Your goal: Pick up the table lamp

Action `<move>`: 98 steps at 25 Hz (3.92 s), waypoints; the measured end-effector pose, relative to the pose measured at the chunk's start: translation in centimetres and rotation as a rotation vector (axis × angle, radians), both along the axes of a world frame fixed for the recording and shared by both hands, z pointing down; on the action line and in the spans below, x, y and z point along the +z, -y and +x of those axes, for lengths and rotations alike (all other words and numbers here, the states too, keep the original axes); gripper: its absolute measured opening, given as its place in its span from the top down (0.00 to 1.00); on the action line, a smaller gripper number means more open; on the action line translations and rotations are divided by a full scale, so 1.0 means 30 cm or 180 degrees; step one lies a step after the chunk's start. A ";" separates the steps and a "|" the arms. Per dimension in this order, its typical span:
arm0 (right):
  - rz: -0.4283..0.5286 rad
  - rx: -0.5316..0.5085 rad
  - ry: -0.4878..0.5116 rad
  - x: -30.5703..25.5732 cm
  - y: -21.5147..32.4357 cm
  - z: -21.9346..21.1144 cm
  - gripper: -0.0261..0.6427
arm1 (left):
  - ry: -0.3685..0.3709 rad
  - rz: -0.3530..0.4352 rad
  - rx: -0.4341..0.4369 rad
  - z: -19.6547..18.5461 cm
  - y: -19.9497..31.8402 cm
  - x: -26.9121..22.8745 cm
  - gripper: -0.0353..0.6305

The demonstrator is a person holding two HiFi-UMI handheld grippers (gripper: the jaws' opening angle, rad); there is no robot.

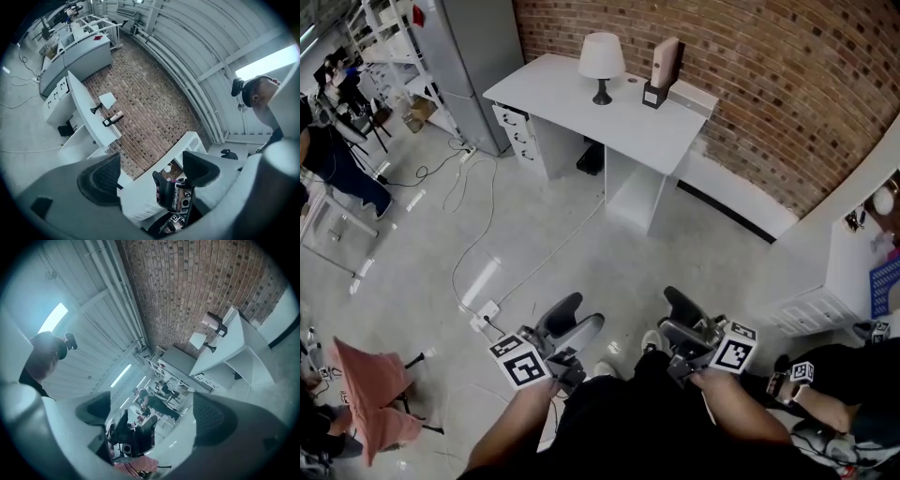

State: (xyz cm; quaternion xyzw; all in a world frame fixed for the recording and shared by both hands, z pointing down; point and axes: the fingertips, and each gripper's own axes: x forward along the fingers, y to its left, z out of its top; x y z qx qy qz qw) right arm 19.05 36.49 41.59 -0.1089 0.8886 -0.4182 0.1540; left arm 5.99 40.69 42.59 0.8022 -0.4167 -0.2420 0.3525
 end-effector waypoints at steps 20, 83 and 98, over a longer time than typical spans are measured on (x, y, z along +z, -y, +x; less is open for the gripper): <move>-0.0048 -0.0121 0.0153 0.013 0.552 -0.191 0.16 | 0.0040 -0.0014 -0.0217 -0.206 0.484 0.001 0.32; 0.0104 0.0278 0.0217 -0.087 1.959 -1.008 0.19 | -0.0357 0.0041 0.0020 -1.075 1.938 -0.038 0.32; 0.0051 0.0490 0.0103 -0.050 2.095 -1.080 0.19 | -0.0341 -0.0064 0.0312 -1.122 2.094 0.028 0.32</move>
